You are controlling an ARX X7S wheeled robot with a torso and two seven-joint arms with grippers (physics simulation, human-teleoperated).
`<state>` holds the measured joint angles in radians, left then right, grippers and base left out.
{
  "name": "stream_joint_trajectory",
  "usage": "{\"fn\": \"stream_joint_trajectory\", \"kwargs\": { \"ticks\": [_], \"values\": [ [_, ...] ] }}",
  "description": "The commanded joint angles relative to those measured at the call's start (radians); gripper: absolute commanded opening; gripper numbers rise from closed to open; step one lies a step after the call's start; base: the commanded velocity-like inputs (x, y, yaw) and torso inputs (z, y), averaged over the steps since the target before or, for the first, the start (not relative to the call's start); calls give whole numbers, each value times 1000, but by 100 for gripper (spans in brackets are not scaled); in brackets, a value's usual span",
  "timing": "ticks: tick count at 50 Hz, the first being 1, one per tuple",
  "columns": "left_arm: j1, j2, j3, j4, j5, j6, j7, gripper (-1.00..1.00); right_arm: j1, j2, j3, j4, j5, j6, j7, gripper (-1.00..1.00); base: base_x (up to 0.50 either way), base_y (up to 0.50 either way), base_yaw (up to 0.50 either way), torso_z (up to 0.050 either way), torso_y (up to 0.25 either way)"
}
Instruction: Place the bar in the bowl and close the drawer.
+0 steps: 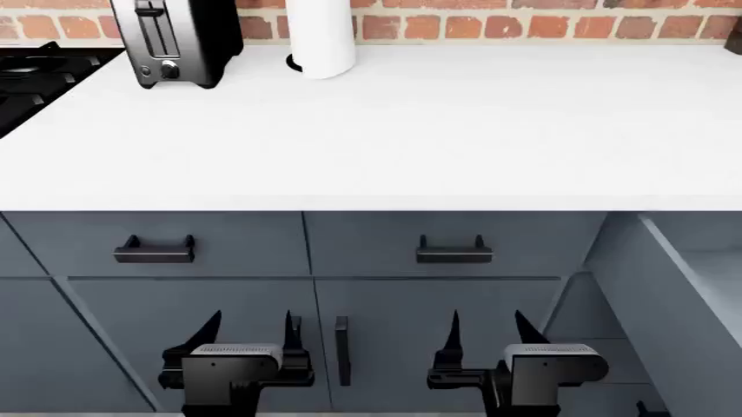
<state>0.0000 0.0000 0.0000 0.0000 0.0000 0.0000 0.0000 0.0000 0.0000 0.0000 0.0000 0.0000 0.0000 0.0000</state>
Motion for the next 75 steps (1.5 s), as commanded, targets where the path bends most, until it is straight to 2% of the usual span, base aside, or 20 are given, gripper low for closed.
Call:
{"fn": "stream_joint_trajectory", "kwargs": {
  "ticks": [1,13,27,32,42,75],
  "values": [
    [-1,-16,20,0,-14,-1,-18,100,-1,15,-20,-1,14,-1,21,100,0,0,0,0,0],
    [11,-49,56,51,-15,-20,-79,100,1,51,-65,-45,39,66,62,100,0,0,0,16,0],
    [160,-93,61,471,-117,-187,-77,100,-134,93,-67,-407,41,146,112,100,0,0,0,50,0],
    [201,-105,55,561,-132,-196,-88,100,-184,105,-60,-498,48,136,123,100,0,0,0,50,0],
    [225,-110,56,578,-120,-123,-116,100,-199,120,-67,-514,48,112,145,100,0,0,0,13,1],
    [245,-157,83,621,-145,-118,-149,100,-232,155,-63,-566,87,76,189,100,-187,-499,0,0,0]
  ]
}}
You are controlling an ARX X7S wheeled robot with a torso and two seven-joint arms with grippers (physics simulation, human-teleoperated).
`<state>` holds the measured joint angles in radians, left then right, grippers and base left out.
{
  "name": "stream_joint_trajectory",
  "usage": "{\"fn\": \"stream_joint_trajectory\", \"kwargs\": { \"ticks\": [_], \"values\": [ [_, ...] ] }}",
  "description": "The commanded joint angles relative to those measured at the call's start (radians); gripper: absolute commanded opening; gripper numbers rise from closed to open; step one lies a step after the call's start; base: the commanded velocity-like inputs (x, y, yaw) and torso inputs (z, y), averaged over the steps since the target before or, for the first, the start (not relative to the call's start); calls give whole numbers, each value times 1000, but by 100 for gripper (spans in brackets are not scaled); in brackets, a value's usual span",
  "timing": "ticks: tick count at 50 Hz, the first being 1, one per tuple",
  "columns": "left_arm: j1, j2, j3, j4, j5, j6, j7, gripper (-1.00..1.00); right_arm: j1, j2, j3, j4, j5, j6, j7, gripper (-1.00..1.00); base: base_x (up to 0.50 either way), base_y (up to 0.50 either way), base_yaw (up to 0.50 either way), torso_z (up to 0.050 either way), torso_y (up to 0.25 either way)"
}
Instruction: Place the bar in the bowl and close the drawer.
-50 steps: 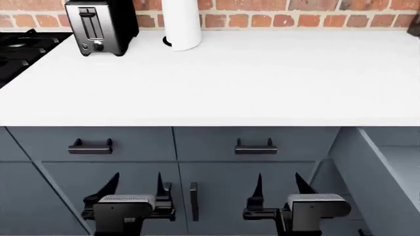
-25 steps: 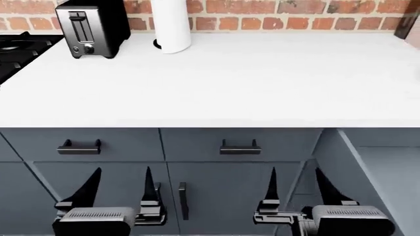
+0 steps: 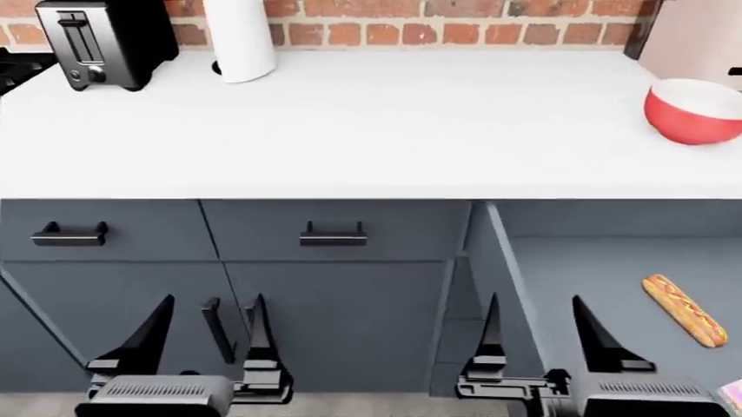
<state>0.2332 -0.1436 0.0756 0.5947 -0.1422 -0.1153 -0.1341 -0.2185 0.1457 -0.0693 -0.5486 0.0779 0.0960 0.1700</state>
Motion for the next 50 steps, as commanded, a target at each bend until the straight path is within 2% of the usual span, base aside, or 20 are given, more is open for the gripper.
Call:
{"fn": "stream_joint_trajectory", "kwargs": {
  "ticks": [1,50],
  "values": [
    [12,-14,7,26,-3,-1,-16,100,-15,11,6,-15,9,-25,19,100,-74,-500,0,0,0],
    [17,-55,29,29,-38,13,-50,100,-20,55,-25,-21,36,-29,47,100,-1,-500,0,0,0]
  ]
}}
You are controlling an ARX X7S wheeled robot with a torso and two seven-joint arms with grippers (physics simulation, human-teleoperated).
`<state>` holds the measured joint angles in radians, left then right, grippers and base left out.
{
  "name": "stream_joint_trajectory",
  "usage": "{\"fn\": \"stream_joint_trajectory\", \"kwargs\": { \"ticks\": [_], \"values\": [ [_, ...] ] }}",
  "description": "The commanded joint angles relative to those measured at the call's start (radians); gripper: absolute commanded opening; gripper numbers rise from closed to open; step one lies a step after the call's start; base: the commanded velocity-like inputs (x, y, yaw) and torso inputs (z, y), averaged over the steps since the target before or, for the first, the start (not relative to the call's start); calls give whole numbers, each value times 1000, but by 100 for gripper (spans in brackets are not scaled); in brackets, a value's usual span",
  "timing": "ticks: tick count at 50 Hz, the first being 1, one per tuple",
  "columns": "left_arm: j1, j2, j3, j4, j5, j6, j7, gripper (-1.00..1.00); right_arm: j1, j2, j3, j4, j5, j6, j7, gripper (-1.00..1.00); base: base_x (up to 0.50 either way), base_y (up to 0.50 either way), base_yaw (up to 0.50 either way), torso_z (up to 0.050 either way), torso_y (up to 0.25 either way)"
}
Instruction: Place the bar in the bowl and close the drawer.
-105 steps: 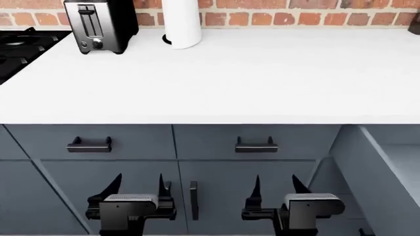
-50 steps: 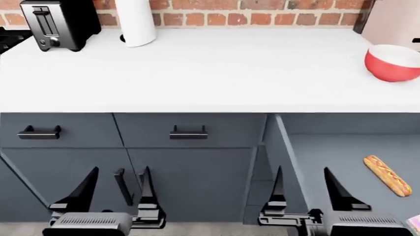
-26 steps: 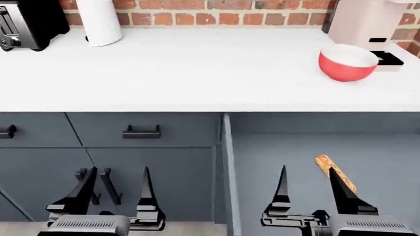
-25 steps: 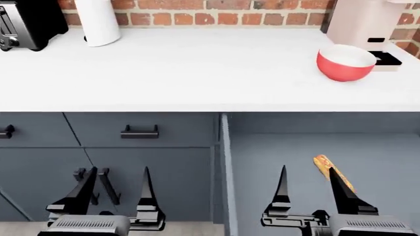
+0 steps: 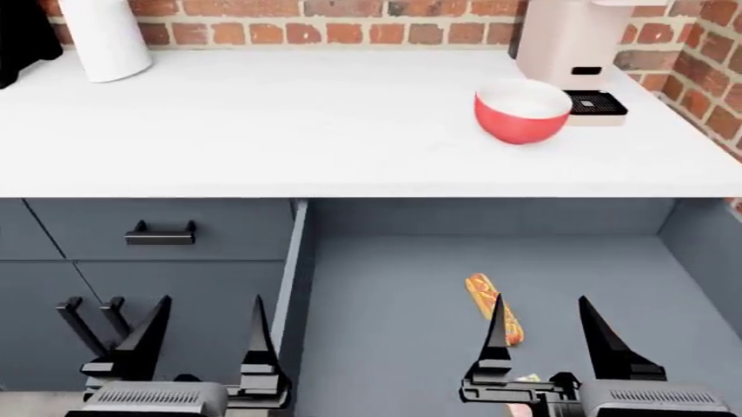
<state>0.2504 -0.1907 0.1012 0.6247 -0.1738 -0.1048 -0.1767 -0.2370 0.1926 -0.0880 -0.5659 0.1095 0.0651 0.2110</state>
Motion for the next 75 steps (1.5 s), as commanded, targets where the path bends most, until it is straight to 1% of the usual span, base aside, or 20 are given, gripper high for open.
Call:
{"fn": "stream_joint_trajectory", "kwargs": {
  "ticks": [1,18,23,27,31,34,35,36,37,39,40,41,46,51,54,56,60,65,70,75],
  "values": [
    [-1,-8,4,-1,-7,2,-9,100,0,9,-7,-3,5,1,7,100,0,-500,0,0,0],
    [2,-24,2,17,-25,-11,-23,100,-5,25,-15,-25,4,15,21,100,0,-500,0,0,0],
    [-5,-49,-26,84,-81,-97,-38,100,-14,43,0,-94,3,69,34,100,0,-500,0,0,0],
    [-6,-82,-53,174,-128,-193,-59,100,-19,75,22,-187,36,180,37,100,0,-500,0,0,0],
    [-17,-121,-91,272,-184,-308,-90,100,-10,124,44,-323,105,365,28,100,0,-172,0,0,0],
    [-37,-161,-140,340,-274,-415,-110,100,29,164,61,-438,165,545,35,100,0,0,0,0,0],
    [-54,-182,-167,369,-337,-475,-119,100,58,179,85,-476,227,627,35,100,0,0,0,0,0],
    [-74,-201,-198,395,-398,-530,-136,100,86,243,86,-481,324,650,98,100,0,0,0,0,0],
    [-98,-226,-229,416,-474,-581,-162,100,124,343,67,-481,461,656,207,100,0,0,0,0,0],
    [-146,-352,-242,422,-664,-590,-289,100,226,532,10,-481,725,644,419,100,0,0,0,0,0],
    [-177,-413,-242,421,-757,-592,-350,100,286,603,-14,-481,846,646,491,100,0,0,0,0,0],
    [-214,-465,-248,421,-854,-604,-403,100,349,644,-11,-478,974,678,532,100,0,0,0,0,0],
    [-388,-638,-251,382,-1241,-635,-565,100,612,759,-45,-412,1387,771,628,100,0,0,0,0,0],
    [-603,-739,-164,302,-1515,-655,-662,100,908,815,-165,-317,1735,851,720,100,0,0,0,0,0],
    [-765,-777,-86,261,-1639,-679,-727,100,1065,822,-235,-268,1872,895,779,100,0,0,0,0,0],
    [-863,-787,-32,232,-1703,-699,-760,100,1162,818,-284,-235,1945,927,816,100,0,0,0,0,0],
    [-1033,-785,62,140,-1805,-738,-804,100,1349,782,-403,-133,2072,997,894,100,0,0,0,0,0],
    [-1241,-767,171,9,-1919,-799,-849,100,1528,734,-523,9,2181,1068,956,100,0,0,0,0,0],
    [-1359,-747,231,-131,-1946,-846,-849,100,1674,690,-630,168,2254,1137,998,100,0,0,0,0,0],
    [-1419,-729,269,-220,-1954,-872,-848,100,1735,663,-676,248,2271,1169,1009,100,0,0,0,0,0]
  ]
}}
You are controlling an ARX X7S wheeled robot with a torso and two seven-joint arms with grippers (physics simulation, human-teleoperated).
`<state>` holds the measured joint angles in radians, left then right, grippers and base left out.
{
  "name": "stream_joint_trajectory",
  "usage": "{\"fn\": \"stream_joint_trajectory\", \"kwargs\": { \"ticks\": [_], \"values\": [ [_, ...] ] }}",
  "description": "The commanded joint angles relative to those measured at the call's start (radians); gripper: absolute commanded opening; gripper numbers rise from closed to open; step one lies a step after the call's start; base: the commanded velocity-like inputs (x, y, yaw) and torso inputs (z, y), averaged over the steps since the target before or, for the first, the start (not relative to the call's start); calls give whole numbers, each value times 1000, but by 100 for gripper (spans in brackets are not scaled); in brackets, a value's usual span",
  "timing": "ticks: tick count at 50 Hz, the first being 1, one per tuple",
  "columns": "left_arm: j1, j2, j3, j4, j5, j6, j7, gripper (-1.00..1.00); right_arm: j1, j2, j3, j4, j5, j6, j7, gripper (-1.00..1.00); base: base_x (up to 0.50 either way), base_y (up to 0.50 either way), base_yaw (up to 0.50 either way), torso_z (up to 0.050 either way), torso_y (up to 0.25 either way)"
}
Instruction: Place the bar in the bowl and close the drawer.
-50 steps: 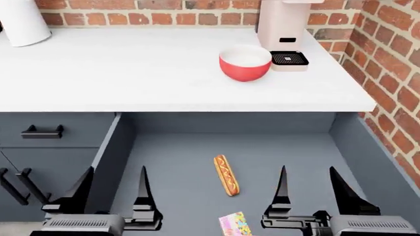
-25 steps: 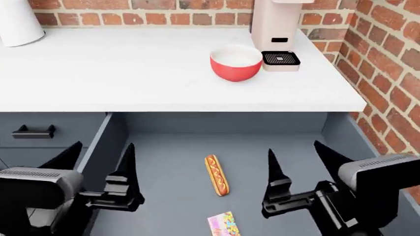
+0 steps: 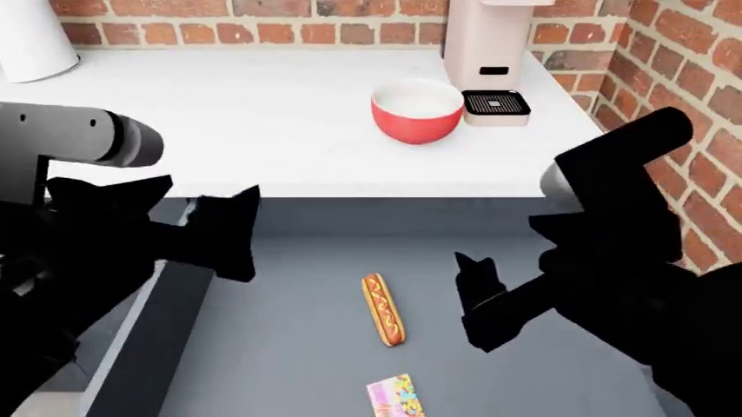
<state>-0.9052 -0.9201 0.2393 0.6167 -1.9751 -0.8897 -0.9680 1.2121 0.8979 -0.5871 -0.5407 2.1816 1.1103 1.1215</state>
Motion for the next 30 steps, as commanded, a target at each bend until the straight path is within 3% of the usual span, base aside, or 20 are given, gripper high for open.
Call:
{"fn": "stream_joint_trajectory", "kwargs": {
  "ticks": [1,11,30],
  "values": [
    [-273,3,137,-221,-155,-91,-59,100,295,-47,-183,234,201,128,99,100,23,0,0,0,0],
    [-321,10,161,-257,-163,-102,-80,100,319,-63,-203,264,199,141,92,100,319,-38,0,0,0],
    [-343,18,195,-294,-145,-121,-78,100,309,-169,-364,420,328,111,79,100,0,0,0,0,0]
  ]
}}
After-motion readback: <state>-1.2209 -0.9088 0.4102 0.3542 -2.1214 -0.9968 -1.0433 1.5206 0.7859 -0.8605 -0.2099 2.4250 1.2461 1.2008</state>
